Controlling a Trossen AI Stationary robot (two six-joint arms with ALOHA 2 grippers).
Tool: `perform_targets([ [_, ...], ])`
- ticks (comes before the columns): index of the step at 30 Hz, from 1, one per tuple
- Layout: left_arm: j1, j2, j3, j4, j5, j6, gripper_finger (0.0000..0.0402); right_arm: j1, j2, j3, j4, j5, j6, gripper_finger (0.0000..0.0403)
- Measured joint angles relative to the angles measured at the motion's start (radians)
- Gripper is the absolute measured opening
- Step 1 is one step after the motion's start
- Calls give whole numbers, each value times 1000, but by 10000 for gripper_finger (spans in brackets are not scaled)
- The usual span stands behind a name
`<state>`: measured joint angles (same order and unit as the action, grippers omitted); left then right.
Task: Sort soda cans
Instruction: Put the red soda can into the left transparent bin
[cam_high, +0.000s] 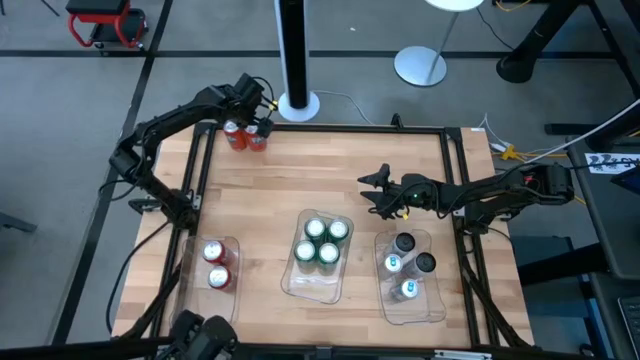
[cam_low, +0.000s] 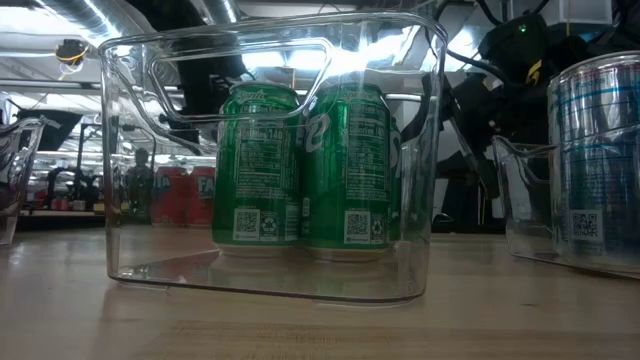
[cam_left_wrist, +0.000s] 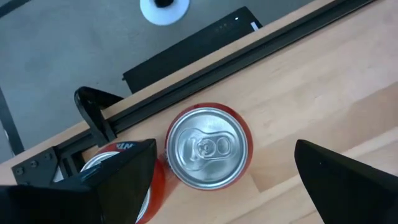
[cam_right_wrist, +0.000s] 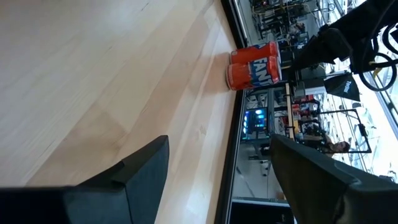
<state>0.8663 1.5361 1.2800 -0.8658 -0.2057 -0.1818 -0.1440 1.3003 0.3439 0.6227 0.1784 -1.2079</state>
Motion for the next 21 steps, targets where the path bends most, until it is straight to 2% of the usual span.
perform_targets([
  [9,14,1,0,22,4,-5,368,0,0,0,-4,0,0,278],
  [21,25,117,0,13,8,-13,368,0,0,0,-20,0,-1,278],
])
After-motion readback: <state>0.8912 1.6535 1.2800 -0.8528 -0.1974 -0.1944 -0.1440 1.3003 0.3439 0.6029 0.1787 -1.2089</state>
